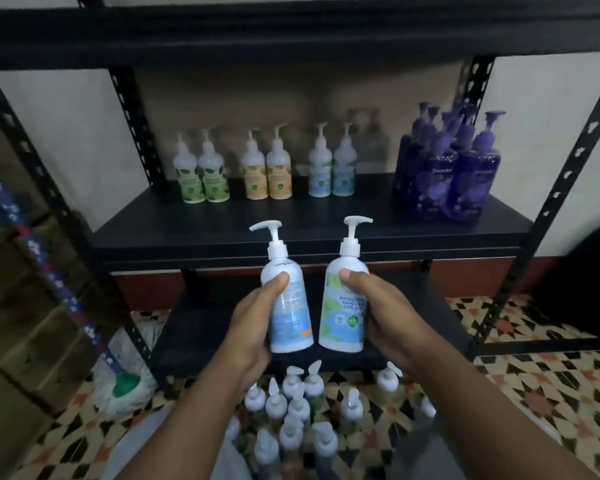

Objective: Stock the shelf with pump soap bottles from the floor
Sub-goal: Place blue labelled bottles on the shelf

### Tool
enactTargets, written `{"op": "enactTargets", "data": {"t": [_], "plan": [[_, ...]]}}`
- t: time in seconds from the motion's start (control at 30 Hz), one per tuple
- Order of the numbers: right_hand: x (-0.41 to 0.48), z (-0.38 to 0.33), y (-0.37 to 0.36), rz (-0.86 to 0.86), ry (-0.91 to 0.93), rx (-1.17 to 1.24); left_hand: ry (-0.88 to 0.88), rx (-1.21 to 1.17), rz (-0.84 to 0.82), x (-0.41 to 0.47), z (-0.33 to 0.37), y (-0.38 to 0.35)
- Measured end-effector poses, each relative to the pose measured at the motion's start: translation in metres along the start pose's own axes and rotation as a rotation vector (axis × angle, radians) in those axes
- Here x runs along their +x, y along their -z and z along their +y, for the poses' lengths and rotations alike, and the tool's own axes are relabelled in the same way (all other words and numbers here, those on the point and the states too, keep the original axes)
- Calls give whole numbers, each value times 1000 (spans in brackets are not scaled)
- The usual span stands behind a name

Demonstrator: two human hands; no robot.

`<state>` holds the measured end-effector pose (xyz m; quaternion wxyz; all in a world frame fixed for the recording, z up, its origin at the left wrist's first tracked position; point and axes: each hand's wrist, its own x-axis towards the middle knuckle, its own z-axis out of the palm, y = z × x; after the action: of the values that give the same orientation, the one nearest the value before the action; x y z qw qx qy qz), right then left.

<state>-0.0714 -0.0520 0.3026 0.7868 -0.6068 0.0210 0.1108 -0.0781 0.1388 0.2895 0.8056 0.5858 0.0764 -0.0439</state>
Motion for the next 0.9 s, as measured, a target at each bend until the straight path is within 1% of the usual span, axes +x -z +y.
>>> {"op": "enactTargets", "data": {"t": [0.07, 0.3, 0.47, 0.53, 0.63, 0.73, 0.9], "plan": [[-2, 6, -8, 22, -27, 43, 6, -13, 1, -1, -3, 0], [2, 12, -18, -11, -53, 140, 58, -125, -56, 4, -3, -1], [9, 17, -12, 26, -80, 165, 67, -192, -42, 7, 0, 3], [9, 19, -10, 24, -67, 126, 43, -117, -2, 8, -4, 5], [9, 23, -7, -7, -15, 10, -71, 47, 77, 6, -8, 6], [8, 26, -5, -2, 31, -69, -124, 195, 73, 1, -8, 9], [7, 28, -3, 25, 33, -87, -156, 370, 75, -6, -12, 12]]}}
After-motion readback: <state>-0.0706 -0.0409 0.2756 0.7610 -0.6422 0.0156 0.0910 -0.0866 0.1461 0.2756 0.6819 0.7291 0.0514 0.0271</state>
